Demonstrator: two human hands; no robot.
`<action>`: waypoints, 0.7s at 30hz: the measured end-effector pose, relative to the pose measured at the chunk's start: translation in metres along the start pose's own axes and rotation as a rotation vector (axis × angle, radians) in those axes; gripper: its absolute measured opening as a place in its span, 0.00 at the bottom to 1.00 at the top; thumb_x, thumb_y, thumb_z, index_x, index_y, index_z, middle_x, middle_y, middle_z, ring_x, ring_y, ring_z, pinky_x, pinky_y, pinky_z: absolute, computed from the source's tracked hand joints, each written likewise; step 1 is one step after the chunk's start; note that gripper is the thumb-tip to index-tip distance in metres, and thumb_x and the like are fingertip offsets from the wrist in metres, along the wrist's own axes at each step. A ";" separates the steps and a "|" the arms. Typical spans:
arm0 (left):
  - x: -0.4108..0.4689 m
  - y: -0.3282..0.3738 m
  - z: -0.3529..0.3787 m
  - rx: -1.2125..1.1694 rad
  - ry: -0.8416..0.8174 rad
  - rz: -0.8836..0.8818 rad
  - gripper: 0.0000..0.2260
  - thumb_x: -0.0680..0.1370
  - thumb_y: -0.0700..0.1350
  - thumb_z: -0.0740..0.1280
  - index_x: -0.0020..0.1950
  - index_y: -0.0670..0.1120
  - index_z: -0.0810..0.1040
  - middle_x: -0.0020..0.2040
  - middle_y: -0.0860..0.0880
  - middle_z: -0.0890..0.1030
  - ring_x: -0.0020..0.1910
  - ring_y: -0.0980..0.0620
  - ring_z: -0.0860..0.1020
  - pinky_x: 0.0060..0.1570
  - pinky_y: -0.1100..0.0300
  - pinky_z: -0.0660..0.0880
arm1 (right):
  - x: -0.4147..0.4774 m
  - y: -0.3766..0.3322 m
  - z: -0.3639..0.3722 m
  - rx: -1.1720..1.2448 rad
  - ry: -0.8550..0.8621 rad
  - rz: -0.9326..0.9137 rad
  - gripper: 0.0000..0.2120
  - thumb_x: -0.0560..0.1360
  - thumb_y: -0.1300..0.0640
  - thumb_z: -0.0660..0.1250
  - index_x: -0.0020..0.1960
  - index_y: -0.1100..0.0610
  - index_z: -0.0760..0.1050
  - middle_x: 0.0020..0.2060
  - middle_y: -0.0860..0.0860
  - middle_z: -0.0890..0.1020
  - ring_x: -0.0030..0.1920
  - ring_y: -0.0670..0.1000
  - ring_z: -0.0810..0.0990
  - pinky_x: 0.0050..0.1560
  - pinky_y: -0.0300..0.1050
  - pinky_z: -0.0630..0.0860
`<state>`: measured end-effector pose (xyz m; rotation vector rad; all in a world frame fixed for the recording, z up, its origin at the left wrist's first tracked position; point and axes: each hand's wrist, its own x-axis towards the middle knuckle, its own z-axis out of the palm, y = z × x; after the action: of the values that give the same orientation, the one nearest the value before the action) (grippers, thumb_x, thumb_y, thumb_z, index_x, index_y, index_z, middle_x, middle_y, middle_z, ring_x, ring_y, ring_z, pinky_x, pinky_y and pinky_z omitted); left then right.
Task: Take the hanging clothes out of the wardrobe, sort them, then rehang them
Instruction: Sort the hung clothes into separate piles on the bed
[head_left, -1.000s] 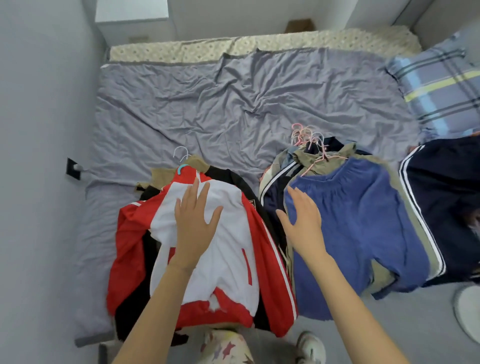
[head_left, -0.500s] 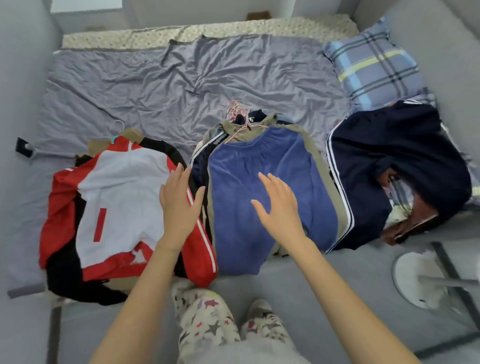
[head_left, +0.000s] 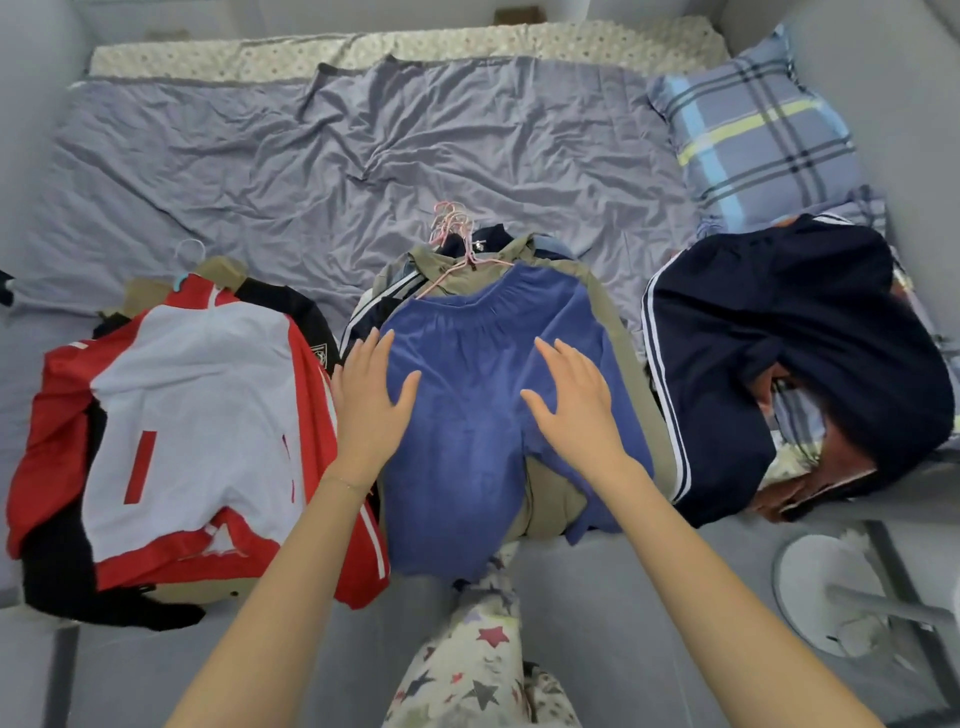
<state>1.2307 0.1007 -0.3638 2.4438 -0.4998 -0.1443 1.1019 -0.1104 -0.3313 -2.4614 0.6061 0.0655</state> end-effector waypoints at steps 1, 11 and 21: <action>0.014 -0.002 0.009 -0.001 -0.006 -0.009 0.25 0.81 0.50 0.65 0.76 0.45 0.64 0.77 0.47 0.64 0.76 0.47 0.60 0.74 0.42 0.57 | 0.018 0.006 0.003 -0.012 -0.004 -0.006 0.29 0.81 0.47 0.61 0.79 0.49 0.55 0.78 0.50 0.58 0.78 0.52 0.53 0.76 0.57 0.54; 0.156 -0.052 0.114 0.002 -0.083 -0.141 0.23 0.80 0.46 0.65 0.74 0.41 0.66 0.73 0.44 0.70 0.74 0.43 0.65 0.71 0.40 0.60 | 0.218 0.058 0.063 -0.144 -0.119 -0.038 0.29 0.80 0.49 0.62 0.78 0.51 0.57 0.76 0.52 0.62 0.77 0.53 0.58 0.75 0.55 0.57; 0.223 -0.101 0.198 0.066 -0.155 -0.295 0.18 0.82 0.44 0.61 0.71 0.43 0.71 0.67 0.44 0.72 0.62 0.41 0.73 0.67 0.45 0.66 | 0.318 0.127 0.126 -0.187 -0.207 0.058 0.30 0.81 0.47 0.61 0.79 0.51 0.55 0.79 0.54 0.54 0.78 0.56 0.51 0.77 0.56 0.51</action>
<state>1.4243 -0.0244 -0.5783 2.5714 -0.2092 -0.4493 1.3422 -0.2601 -0.5618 -2.5725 0.6032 0.4122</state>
